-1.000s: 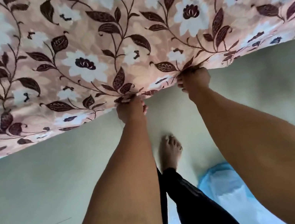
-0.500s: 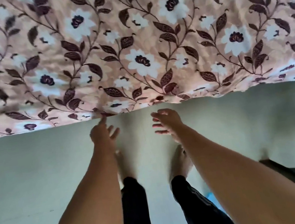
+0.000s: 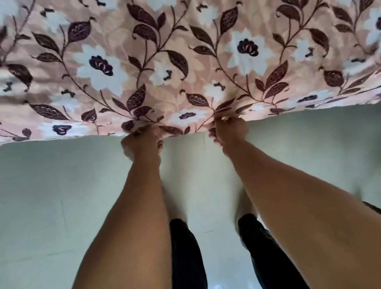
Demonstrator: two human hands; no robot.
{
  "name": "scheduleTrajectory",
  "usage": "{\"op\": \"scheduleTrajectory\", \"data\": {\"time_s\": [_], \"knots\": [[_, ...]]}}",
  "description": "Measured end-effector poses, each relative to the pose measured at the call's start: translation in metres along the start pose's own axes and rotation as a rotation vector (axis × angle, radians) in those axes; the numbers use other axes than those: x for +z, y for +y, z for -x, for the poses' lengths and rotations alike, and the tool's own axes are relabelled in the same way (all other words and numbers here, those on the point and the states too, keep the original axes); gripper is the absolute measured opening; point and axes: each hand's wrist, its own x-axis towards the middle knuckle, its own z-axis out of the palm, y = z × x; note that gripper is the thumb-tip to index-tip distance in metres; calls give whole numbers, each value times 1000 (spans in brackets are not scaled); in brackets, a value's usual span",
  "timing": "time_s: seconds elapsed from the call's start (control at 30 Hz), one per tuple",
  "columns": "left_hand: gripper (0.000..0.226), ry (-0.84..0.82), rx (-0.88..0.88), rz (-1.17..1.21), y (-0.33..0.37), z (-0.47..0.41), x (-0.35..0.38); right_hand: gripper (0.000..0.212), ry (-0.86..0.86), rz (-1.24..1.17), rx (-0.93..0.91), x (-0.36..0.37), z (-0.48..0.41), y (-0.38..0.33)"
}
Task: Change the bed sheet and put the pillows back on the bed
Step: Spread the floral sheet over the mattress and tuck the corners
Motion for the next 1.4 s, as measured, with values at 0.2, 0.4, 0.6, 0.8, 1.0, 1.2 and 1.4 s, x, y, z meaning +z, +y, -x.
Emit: {"op": "scheduleTrajectory", "data": {"time_s": [0.2,0.4,0.6,0.8,1.0,1.2,1.4], "knots": [[14,-15,-134,-41,-6,-27,-15,34,-4,27,95,0,0,4],[20,-54,-182,-86,-5,-21,-99,11,-186,178,160,6,67,4],[10,-45,-65,-189,70,-18,-193,6,-334,254,25,84,147,-30],[6,26,51,-230,142,-15,-267,13,-554,386,-115,152,231,-65],[10,125,70,-197,142,-50,-337,13,-508,313,-146,209,253,-51],[14,289,102,-90,157,-151,-439,27,-426,226,-81,313,261,-9],[60,378,186,-88,226,-238,-525,46,-337,230,-169,448,292,17]]}}
